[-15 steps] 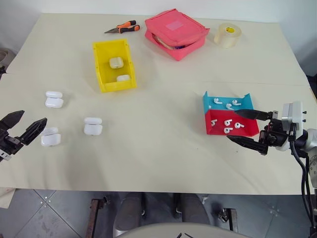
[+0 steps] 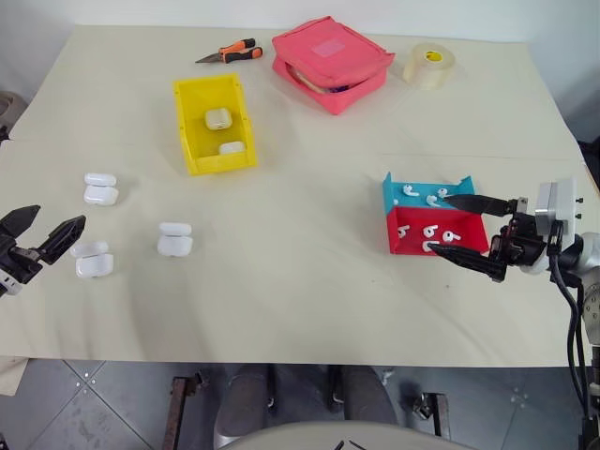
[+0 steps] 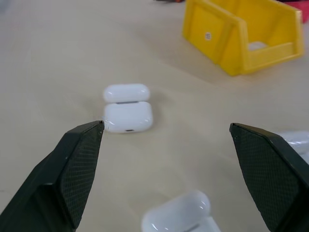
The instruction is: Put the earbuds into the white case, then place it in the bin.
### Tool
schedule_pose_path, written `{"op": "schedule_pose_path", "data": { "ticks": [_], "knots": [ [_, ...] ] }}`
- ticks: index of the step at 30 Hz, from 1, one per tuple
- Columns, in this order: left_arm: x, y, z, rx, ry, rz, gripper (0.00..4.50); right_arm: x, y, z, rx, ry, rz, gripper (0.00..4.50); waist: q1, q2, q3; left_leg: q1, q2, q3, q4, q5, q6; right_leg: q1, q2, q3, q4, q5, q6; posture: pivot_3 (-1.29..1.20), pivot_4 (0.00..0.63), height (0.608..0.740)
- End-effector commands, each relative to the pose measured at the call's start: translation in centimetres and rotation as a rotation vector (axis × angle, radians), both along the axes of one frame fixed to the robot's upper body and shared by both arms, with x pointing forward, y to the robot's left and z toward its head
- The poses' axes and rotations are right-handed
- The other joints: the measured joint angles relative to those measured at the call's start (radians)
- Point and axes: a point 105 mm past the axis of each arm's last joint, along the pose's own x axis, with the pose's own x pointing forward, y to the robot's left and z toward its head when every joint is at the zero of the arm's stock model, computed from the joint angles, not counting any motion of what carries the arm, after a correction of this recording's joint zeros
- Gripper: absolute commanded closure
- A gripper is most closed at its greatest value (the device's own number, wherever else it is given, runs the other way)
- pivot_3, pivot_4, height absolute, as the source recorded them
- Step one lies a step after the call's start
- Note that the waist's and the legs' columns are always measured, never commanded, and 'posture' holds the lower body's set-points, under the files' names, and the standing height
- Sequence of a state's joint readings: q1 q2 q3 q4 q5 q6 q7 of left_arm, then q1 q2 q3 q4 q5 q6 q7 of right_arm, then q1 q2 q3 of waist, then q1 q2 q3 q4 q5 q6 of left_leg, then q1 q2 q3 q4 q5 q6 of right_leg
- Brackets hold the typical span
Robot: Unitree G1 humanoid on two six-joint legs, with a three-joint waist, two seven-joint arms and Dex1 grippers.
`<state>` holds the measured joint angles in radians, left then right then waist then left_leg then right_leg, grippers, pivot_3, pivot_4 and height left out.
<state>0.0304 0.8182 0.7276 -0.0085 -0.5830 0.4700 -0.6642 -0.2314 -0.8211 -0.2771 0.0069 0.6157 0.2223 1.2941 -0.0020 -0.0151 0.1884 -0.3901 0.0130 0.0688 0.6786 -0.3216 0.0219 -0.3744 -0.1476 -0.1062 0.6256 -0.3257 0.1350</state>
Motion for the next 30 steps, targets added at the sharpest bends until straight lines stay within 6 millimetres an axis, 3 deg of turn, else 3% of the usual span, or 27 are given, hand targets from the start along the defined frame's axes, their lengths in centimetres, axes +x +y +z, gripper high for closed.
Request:
{"op": "schedule_pose_path", "data": {
  "ticks": [1,4,10,17,24,30],
  "knots": [
    [-0.7,-0.8,2.3,0.058,-0.031,-0.002,0.06,0.1,0.4,0.4,-0.001,-0.002,0.048,0.00,0.000,0.000,0.000,0.000,0.000,0.000,0.000,0.000,0.000,0.000,0.000,0.000,0.000,0.000,0.000,0.00,0.150,0.740],
    [-1.1,-1.2,1.8,0.058,0.102,0.048,0.06,0.5,0.9,0.4,-0.013,0.011,0.100,0.00,-0.001,0.000,0.000,0.000,0.000,0.000,0.000,0.000,0.000,0.000,0.000,0.000,0.000,0.000,0.000,0.00,0.150,0.740],
    [-1.0,-5.7,1.9,0.098,0.293,0.018,0.06,2.1,2.6,0.9,-0.012,-0.002,0.180,0.00,-0.001,0.002,0.001,0.000,0.000,-0.001,0.000,0.000,-0.001,0.000,0.000,0.002,0.000,0.000,0.000,0.00,0.150,0.740],
    [-0.4,-10.6,1.3,0.133,0.498,-0.050,0.06,2.5,3.4,1.1,-0.023,0.013,0.248,0.00,0.003,0.003,0.002,-0.001,-0.003,-0.003,0.001,0.000,-0.001,0.000,0.004,0.002,0.001,0.000,0.000,0.00,0.150,0.740],
    [1.0,-12.2,-0.3,0.130,0.596,-0.064,0.06,2.7,3.6,1.2,-0.031,0.019,0.262,0.00,0.000,0.003,0.002,-0.001,0.000,-0.002,0.001,0.001,-0.002,0.000,0.007,0.003,0.000,0.000,0.000,0.00,0.150,0.740],
    [2.3,-12.5,-0.8,0.100,0.667,0.005,0.06,2.5,3.5,1.0,-0.036,0.027,0.260,0.00,0.002,0.003,0.002,-0.001,-0.001,-0.004,0.002,0.001,-0.003,0.001,0.005,0.006,0.001,0.000,0.000,0.00,0.150,0.740]
  ]
}}
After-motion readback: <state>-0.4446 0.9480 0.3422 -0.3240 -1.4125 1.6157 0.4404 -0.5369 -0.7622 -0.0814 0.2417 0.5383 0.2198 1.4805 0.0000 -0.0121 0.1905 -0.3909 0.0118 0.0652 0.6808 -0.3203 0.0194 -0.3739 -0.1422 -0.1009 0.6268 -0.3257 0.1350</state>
